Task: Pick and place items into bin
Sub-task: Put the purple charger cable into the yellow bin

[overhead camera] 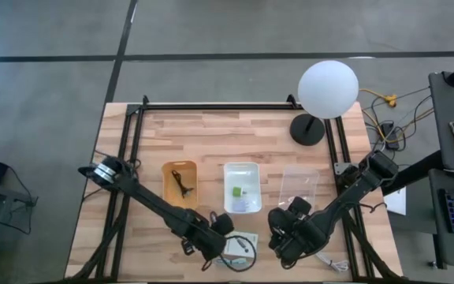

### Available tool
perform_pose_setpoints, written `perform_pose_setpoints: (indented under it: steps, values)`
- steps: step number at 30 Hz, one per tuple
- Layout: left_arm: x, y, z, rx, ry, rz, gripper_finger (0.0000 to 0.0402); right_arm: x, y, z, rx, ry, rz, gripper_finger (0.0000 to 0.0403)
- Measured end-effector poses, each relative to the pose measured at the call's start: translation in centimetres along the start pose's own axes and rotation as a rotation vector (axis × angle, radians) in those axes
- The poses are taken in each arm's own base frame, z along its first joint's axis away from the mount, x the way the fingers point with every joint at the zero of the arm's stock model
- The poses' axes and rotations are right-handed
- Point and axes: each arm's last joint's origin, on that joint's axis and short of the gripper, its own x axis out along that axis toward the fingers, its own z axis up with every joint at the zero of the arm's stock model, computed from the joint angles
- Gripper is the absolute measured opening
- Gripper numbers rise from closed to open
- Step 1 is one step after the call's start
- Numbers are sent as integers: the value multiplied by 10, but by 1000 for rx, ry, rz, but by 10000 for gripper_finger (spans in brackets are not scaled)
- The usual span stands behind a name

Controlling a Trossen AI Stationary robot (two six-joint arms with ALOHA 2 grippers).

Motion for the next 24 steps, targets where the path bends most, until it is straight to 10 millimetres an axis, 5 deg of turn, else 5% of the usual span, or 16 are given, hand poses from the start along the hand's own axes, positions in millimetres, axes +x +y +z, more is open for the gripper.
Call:
perform_pose_setpoints:
  steps: [7,17,24]
  values:
    - [18,9,-10,-29,47,-1,151,0,0,0,0,3,1,329]
    - [24,16,-18,-62,39,-62,91,0,0,0,18,4,1,329]
    - [33,11,-24,-55,79,-60,103,0,0,0,22,4,0,329]
